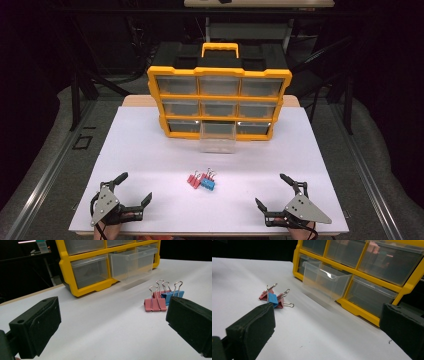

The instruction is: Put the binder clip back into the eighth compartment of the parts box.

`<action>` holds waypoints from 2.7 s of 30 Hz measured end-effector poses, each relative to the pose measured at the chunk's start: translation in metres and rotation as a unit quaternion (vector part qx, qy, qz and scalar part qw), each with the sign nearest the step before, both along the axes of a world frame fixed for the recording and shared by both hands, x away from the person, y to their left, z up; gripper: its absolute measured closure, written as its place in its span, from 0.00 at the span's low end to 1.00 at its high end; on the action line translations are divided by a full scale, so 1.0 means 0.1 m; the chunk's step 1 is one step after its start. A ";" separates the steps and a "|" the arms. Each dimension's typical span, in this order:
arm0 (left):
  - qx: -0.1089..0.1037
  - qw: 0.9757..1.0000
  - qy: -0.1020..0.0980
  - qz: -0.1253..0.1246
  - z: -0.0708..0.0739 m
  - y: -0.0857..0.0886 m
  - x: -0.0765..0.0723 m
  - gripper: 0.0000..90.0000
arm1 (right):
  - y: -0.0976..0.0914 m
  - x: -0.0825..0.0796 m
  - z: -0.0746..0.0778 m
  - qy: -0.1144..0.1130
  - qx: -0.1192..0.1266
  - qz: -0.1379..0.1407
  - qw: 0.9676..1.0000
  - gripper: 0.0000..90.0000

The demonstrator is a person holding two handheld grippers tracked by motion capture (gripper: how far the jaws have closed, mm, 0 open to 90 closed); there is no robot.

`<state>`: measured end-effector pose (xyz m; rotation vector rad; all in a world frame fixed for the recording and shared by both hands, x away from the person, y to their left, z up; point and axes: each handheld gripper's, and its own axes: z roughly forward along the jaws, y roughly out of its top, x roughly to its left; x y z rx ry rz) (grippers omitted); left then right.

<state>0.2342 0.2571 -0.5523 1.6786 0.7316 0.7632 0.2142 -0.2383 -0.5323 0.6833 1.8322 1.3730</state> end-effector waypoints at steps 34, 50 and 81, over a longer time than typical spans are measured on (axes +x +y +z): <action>0.072 0.983 0.162 -0.049 -0.02 -0.79 0.45 0.00 | 0.02 0.05 -0.03 0.015 -0.018 -0.003 1.000 0.00; 0.110 0.973 0.194 -0.065 -0.02 -1.11 0.57 0.00 | 0.02 0.06 -0.03 0.017 -0.014 -0.005 1.000 0.00; 0.168 0.954 0.230 -0.091 -0.09 -1.43 0.80 0.45 | 0.03 0.07 -0.04 0.022 -0.029 -0.002 0.999 0.00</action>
